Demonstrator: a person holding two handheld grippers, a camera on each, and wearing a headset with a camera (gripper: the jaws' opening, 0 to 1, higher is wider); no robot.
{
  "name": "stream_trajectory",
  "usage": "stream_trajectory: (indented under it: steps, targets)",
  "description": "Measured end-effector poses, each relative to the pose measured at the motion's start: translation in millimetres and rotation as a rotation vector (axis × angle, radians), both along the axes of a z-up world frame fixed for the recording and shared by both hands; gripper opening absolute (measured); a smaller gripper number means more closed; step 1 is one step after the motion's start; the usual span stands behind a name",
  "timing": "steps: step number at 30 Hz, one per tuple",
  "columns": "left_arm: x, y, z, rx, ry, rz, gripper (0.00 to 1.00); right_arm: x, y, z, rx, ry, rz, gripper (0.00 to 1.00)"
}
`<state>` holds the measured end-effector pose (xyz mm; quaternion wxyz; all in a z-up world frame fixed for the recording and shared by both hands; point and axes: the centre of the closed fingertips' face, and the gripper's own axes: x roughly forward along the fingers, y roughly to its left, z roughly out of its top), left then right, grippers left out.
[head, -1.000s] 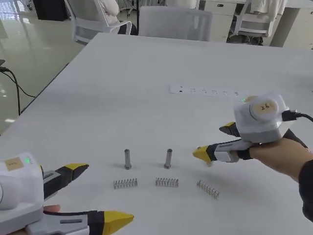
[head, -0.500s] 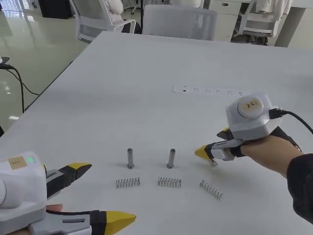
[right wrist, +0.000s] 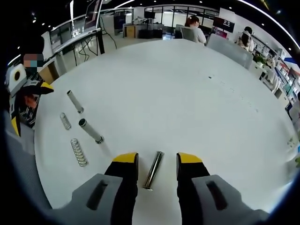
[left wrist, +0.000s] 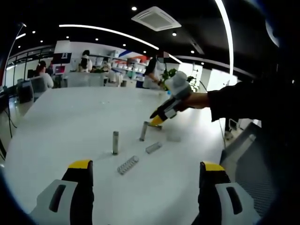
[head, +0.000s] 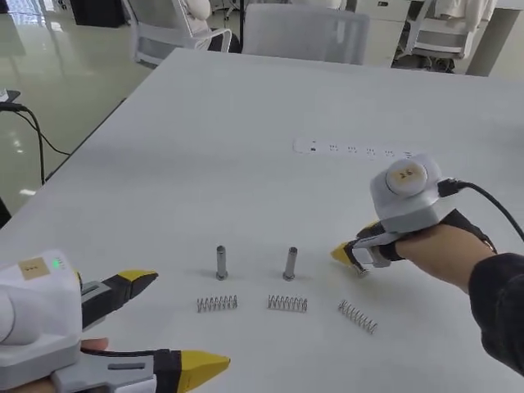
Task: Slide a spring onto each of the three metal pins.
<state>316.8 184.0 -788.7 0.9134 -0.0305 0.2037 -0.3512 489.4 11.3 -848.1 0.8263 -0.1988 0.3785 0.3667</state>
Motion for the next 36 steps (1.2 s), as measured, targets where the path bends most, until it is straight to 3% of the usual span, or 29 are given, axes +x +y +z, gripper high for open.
stream_trajectory:
  steps: [15,29,36]
  targets:
    - [0.1,0.5,-0.2,-0.004,-0.001,-0.003,0.89,3.3,-1.1,-8.5,-0.030,0.046,-0.041,0.13]
    - [0.4,2.0,1.6,-0.012,-0.004,0.002,0.88,0.2,-1.1,-12.6,-0.045,0.085,-0.066,0.08]
    - [1.0,1.7,1.7,-0.012,-0.004,0.001,0.87,-1.3,0.4,-12.4,-0.107,0.091,-0.062,0.06]
